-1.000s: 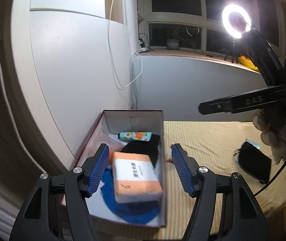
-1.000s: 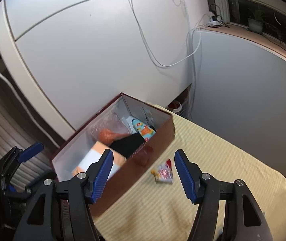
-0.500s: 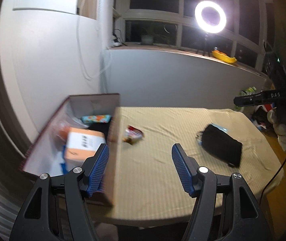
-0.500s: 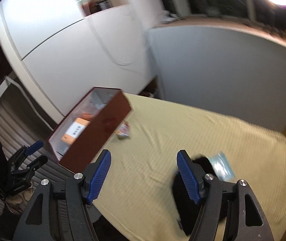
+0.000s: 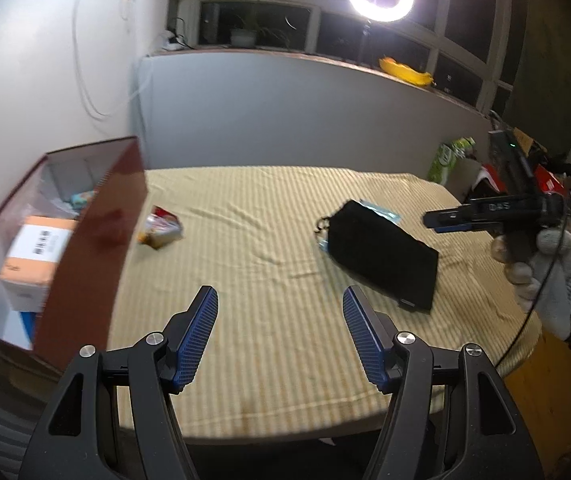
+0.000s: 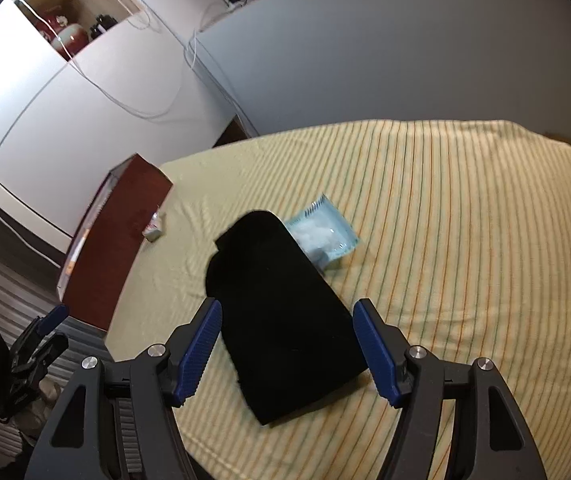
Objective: Organize soft objects
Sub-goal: 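Grasp the black pouch with the right gripper and lift it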
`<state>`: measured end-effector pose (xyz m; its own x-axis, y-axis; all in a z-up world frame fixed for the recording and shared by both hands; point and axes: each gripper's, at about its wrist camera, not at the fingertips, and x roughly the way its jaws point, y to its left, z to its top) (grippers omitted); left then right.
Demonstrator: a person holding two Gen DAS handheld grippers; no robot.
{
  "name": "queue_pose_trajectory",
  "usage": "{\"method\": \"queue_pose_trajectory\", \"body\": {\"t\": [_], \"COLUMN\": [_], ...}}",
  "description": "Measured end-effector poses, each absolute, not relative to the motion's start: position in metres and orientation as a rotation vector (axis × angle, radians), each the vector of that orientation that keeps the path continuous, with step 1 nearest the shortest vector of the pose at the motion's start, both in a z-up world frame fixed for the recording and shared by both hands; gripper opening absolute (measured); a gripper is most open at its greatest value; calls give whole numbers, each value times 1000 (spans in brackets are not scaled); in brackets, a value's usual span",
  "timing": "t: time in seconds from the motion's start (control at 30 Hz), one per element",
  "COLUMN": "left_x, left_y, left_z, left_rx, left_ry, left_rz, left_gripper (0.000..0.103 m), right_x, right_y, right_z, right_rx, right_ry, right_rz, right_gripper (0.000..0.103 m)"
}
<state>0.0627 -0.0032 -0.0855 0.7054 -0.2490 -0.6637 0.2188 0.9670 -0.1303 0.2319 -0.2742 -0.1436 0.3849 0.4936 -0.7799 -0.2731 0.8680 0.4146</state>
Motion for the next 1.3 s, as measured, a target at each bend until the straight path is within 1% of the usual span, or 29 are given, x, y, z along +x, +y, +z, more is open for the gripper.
{"method": "queue_pose_trajectory", "body": {"t": [0.33, 0.37, 0.43, 0.57, 0.7, 0.83, 1.03, 1.3], "left_x": [76, 77, 79, 84, 87, 93, 98, 97], "left_y": [-29, -30, -30, -30, -32, -36, -40, -24], "left_z": [-108, -110, -112, -117, -122, -128, -137, -137], "left_rx": [-42, -42, -43, -60, -69, -71, -84, -132], "left_ry": [815, 820, 828, 846, 859, 880, 898, 898], "left_rz": [-303, -305, -306, -311, -321, -340, -352, -346], "left_gripper": [65, 65, 65, 65, 65, 65, 65, 65], "right_x": [259, 260, 262, 262, 261, 256, 246, 223], "right_y": [-270, -271, -273, -271, -262, -250, -238, -214], "right_z": [-176, -179, -183, -186, -185, -184, -174, -155], "right_rx": [214, 216, 228, 238, 239, 216, 188, 175], "right_ry": [1122, 1125, 1136, 1146, 1152, 1161, 1136, 1104], "right_rz": [486, 484, 493, 512, 537, 560, 577, 668], "right_gripper": [64, 63, 56, 54, 41, 38, 37, 38]}}
